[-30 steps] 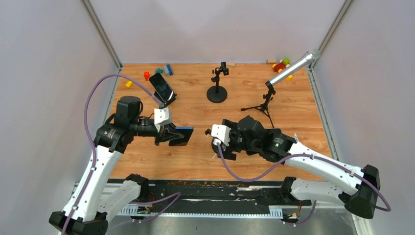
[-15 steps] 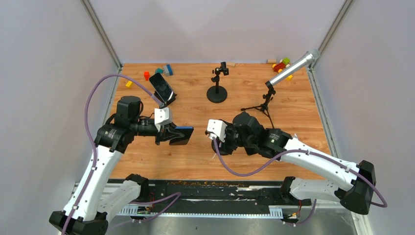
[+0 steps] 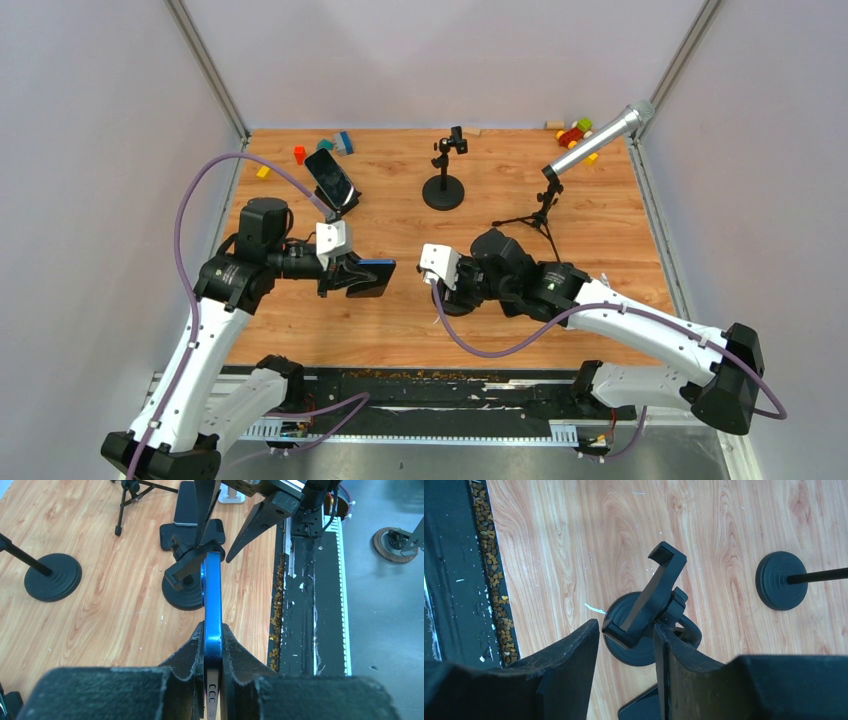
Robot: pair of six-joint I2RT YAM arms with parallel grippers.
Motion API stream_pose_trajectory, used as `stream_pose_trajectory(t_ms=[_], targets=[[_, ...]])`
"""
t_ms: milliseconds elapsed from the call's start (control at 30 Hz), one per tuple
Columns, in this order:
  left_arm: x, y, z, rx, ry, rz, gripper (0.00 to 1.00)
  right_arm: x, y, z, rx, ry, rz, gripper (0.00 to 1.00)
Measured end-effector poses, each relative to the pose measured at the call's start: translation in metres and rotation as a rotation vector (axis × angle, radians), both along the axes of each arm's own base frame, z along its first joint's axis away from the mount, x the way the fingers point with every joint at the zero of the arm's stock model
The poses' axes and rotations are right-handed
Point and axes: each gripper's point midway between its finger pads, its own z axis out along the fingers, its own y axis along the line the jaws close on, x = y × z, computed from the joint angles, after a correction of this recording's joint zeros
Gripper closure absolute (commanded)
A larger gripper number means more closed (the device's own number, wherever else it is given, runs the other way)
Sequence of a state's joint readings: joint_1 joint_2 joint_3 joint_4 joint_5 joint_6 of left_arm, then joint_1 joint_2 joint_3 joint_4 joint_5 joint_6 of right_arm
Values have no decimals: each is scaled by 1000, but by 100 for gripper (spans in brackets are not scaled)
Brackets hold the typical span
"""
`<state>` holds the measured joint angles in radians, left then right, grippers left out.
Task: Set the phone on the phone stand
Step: Install the phone on the phone stand.
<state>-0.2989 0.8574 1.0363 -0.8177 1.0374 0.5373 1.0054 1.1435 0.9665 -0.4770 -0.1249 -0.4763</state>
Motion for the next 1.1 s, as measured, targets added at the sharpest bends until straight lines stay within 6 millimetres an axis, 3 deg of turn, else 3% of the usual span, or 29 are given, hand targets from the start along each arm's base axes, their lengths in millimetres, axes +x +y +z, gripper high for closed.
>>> stream_pose_trajectory(t_ms=[367, 833, 1100], targets=[[-1, 0, -1, -1, -2, 0, 100, 4, -3, -2, -16, -10, -23, 71], [-2, 0, -2, -2, -7, 0, 100, 17, -19, -1, -23, -15, -53, 98], [-2, 1, -6, 1, 1, -2, 100, 33, -37, -1, -29, -20, -21, 99]])
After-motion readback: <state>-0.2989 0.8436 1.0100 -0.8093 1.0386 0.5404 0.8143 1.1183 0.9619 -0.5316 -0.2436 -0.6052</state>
